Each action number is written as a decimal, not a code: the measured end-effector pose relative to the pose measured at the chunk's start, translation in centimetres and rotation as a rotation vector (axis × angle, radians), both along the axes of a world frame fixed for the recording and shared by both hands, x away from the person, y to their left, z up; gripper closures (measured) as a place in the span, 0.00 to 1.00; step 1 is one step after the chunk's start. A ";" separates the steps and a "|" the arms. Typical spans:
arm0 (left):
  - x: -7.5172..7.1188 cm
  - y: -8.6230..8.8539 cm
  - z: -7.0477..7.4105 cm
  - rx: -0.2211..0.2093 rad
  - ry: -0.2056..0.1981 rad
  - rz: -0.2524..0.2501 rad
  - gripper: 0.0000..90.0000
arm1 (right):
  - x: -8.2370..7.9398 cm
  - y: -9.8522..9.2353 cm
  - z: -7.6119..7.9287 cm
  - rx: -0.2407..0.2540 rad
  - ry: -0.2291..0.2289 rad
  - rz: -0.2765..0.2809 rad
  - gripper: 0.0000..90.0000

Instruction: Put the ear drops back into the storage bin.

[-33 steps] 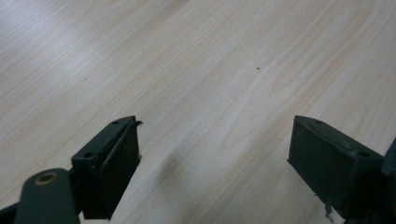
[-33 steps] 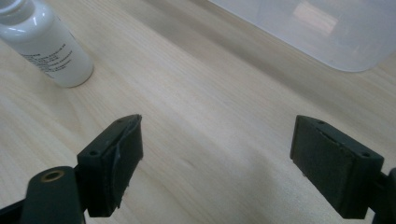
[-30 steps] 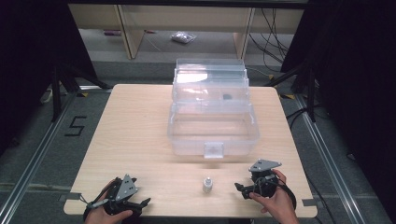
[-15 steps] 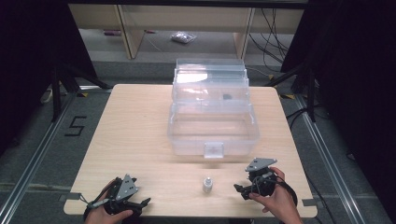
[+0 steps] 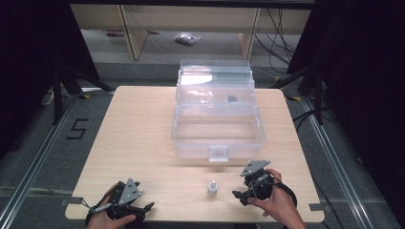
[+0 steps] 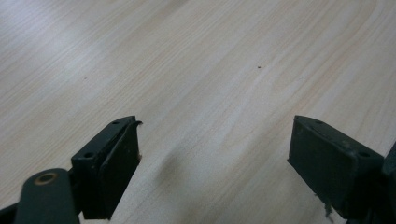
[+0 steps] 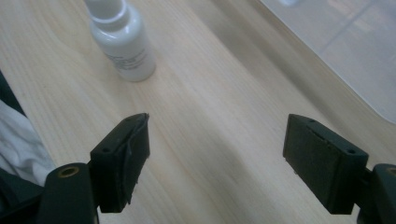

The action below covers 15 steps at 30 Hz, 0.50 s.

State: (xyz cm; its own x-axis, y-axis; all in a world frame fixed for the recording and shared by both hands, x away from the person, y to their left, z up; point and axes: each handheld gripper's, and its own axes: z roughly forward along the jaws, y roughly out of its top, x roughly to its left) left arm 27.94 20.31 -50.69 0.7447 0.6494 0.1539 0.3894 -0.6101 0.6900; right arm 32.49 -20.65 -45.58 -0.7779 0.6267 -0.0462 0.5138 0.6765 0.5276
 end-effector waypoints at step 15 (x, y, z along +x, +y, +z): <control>0.0 0.0 0.0 -0.006 0.003 0.002 0.18 | 0.2 3.2 0.7 -0.043 0.015 0.108 0.28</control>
